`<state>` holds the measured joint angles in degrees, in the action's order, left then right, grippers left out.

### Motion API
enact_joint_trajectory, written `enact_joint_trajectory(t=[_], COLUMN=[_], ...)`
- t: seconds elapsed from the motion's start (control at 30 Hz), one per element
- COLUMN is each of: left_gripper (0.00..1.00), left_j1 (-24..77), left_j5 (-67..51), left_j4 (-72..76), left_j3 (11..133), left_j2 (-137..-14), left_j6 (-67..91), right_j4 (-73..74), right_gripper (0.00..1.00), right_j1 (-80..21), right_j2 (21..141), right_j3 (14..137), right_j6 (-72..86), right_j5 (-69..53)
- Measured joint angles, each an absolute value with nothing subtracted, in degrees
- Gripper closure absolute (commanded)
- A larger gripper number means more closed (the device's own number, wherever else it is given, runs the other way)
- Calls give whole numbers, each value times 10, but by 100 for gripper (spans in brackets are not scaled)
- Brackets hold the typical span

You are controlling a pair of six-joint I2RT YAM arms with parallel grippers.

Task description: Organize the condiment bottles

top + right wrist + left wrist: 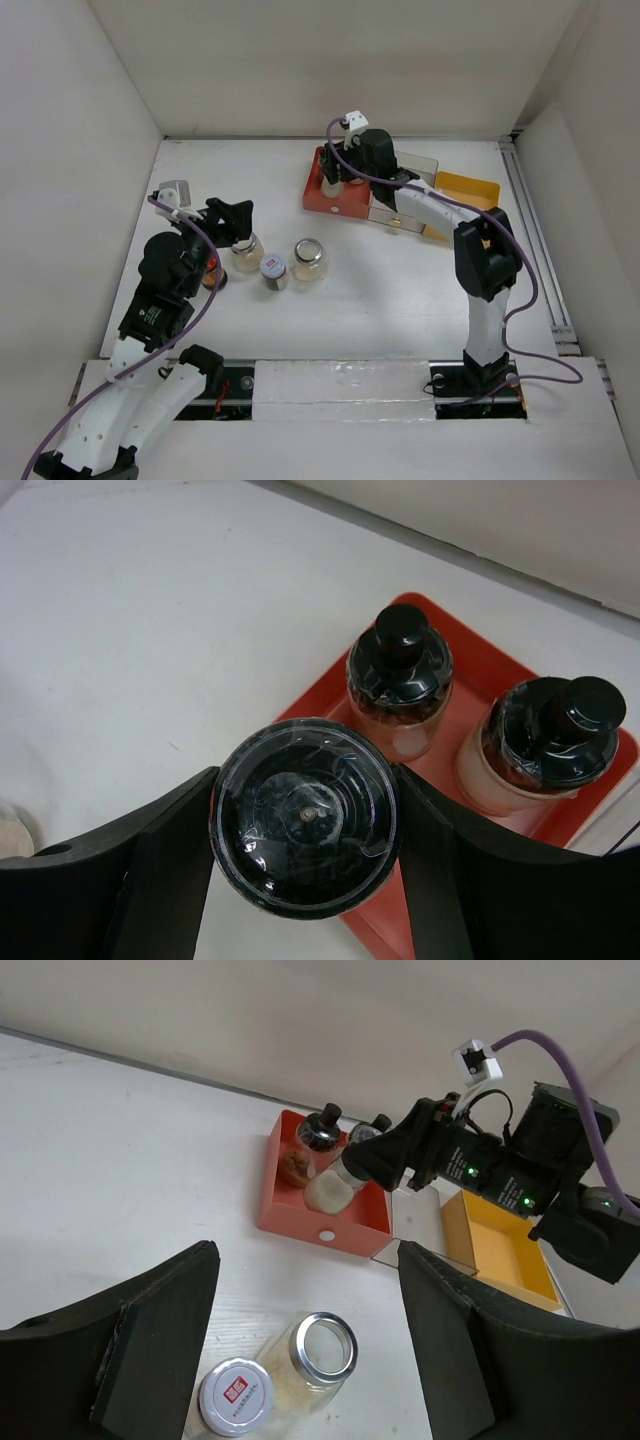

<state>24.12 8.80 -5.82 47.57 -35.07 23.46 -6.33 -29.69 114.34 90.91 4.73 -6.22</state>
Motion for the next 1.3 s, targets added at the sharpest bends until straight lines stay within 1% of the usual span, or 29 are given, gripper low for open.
enact_joint_trajectory(t=[0.13, 0.3, 0.4, 0.43, 0.5, 0.6, 0.73, 0.8, 0.9, 1.0, 1.03, 1.13, 1.17, 1.23, 1.27, 1.3], left_gripper=[32, 32, 32, 31, 31, 29, 28, 28, 27, 25, 25, 23, 23, 22, 22, 20], left_j1=[241, 241, 241, 241, 241, 241, 241, 241, 241, 241, 241, 241, 241, 241, 241, 241], left_j5=[84, 83, 83, 82, 80, 82, 95, 103, 119, 139, 145, 163, 168, 178, 185, 190], left_j4=[-58, -58, -58, -58, -58, -58, -59, -59, -58, -58, -57, -51, -50, -49, -47, -44], left_j3=[476, 476, 476, 476, 476, 476, 476, 476, 476, 476, 476, 474, 473, 471, 470, 469], left_j2=[-351, -351, -351, -351, -352, -352, -346, -337, -318, -293, -282, -248, -236, -210, -198, -186], left_j6=[234, 235, 234, 234, 234, 232, 231, 230, 231, 233, 235, 243, 246, 248, 249, 250], right_j4=[-65, -72, -73, -77, -81, -79, -76, -73, -77, -99, -113, -131, -133, -133, -131, -125], right_gripper=[44, 38, 26, 17, 8, 0, 0, 0, 3, 5, 9, 13, 13, 10, 5, 2], right_j1=[-297, -298, -299, -300, -302, -305, -311, -320, -345, -392, -415, -480, -502, -541, -558, -573], right_j2=[1155, 1180, 1199, 1201, 1200, 1197, 1174, 1143, 1091, 1052, 1046, 1054, 1062, 1086, 1100, 1114], right_j3=[909, 909, 909, 909, 909, 909, 906, 897, 886, 882, 882, 882, 883, 888, 891, 897], right_j6=[47, 45, 40, 41, 39, 36, 29, 22, 14, 8, 6, 2, 1, -3, -7, -10], right_j5=[-59, -58, -54, -51, -49, -46, -48, -51, -70, -108, -128, -180, -193, -216, -225, -230])
